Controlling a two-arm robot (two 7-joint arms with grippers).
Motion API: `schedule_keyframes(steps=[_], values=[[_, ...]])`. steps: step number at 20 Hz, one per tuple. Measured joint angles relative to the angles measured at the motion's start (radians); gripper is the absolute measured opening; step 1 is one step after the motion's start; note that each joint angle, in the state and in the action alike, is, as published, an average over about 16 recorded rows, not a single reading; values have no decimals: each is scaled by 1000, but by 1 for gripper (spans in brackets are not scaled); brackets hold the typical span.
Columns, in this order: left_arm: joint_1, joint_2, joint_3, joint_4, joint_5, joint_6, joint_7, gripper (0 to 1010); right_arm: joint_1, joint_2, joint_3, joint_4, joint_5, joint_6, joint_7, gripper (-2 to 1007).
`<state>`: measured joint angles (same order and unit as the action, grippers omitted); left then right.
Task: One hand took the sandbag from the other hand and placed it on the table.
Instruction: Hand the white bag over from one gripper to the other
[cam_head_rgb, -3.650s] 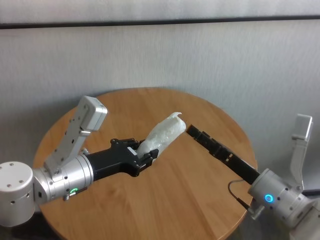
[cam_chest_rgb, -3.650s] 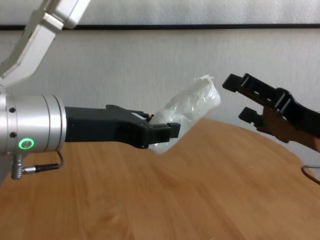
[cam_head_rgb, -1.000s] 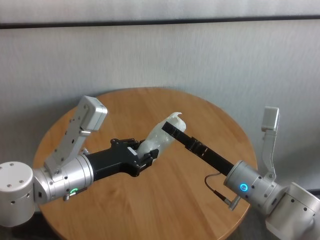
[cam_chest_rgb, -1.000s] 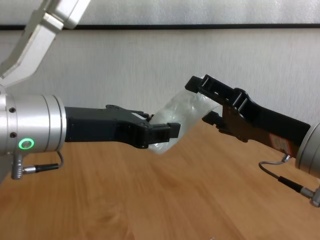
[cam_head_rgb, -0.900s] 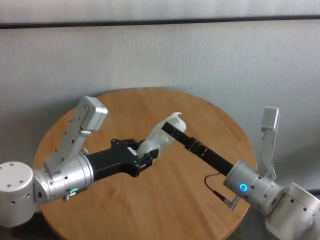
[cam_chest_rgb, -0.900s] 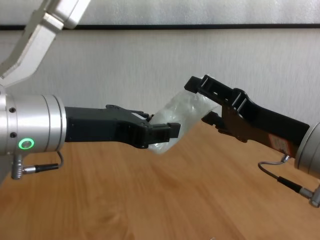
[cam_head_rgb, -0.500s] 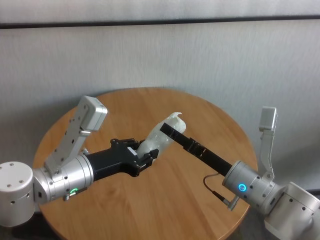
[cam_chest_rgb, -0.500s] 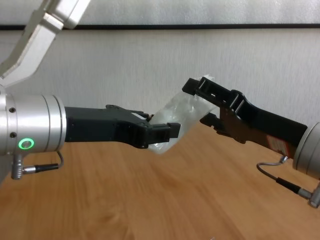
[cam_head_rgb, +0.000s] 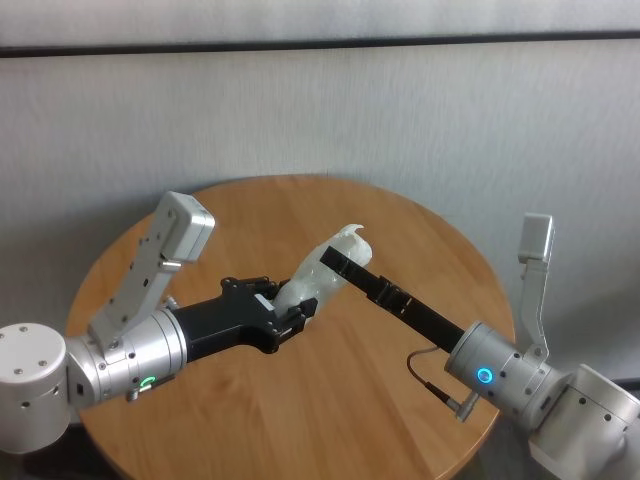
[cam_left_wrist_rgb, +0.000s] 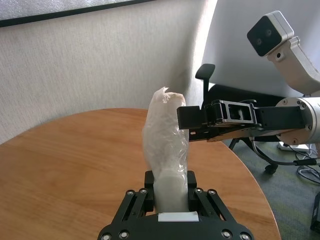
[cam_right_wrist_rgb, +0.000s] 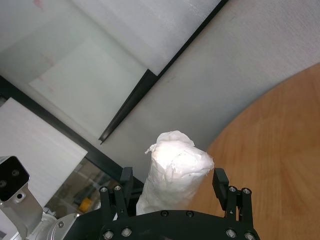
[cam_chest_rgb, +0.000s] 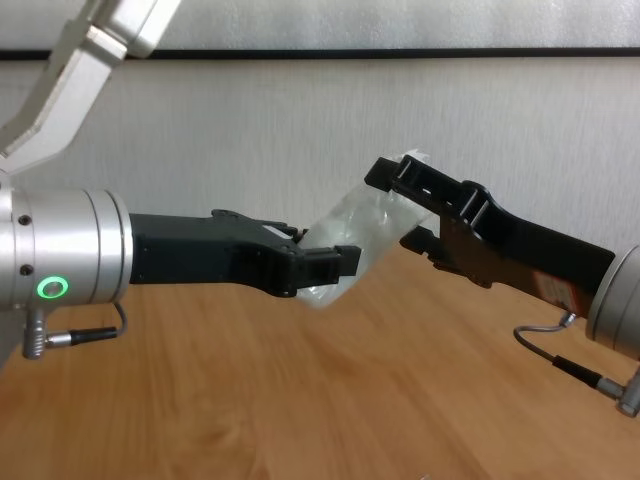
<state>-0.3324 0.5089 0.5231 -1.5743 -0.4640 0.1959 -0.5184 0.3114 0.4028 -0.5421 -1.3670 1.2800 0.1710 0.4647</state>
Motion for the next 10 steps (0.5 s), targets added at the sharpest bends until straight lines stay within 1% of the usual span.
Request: schedule_keyframes(steps=[10], values=[[0,0,0,0,0,0,0,380,-1,-1,2,0,-1,0,0,984]])
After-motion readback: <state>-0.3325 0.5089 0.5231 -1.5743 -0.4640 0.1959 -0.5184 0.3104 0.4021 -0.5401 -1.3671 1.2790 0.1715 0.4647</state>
